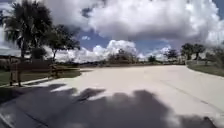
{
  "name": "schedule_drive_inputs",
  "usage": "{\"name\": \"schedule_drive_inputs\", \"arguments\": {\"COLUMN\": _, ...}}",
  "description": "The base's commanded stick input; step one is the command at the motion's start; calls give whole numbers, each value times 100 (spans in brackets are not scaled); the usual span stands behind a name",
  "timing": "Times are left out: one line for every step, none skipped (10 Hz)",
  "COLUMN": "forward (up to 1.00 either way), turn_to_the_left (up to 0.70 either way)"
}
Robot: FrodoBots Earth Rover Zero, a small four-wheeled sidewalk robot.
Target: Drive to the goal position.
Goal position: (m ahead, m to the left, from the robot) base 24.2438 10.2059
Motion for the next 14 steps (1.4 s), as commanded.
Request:
{"name": "schedule_drive_inputs", "arguments": {"forward": 85, "turn_to_the_left": 0}}
{"name": "schedule_drive_inputs", "arguments": {"forward": 85, "turn_to_the_left": 0}}
{"name": "schedule_drive_inputs", "arguments": {"forward": 85, "turn_to_the_left": 0}}
{"name": "schedule_drive_inputs", "arguments": {"forward": 85, "turn_to_the_left": 0}}
{"name": "schedule_drive_inputs", "arguments": {"forward": 85, "turn_to_the_left": 19}}
{"name": "schedule_drive_inputs", "arguments": {"forward": 85, "turn_to_the_left": 34}}
{"name": "schedule_drive_inputs", "arguments": {"forward": 85, "turn_to_the_left": 34}}
{"name": "schedule_drive_inputs", "arguments": {"forward": 85, "turn_to_the_left": 4}}
{"name": "schedule_drive_inputs", "arguments": {"forward": 85, "turn_to_the_left": 0}}
{"name": "schedule_drive_inputs", "arguments": {"forward": 85, "turn_to_the_left": 0}}
{"name": "schedule_drive_inputs", "arguments": {"forward": 85, "turn_to_the_left": 0}}
{"name": "schedule_drive_inputs", "arguments": {"forward": 85, "turn_to_the_left": 0}}
{"name": "schedule_drive_inputs", "arguments": {"forward": 85, "turn_to_the_left": 0}}
{"name": "schedule_drive_inputs", "arguments": {"forward": 85, "turn_to_the_left": 0}}
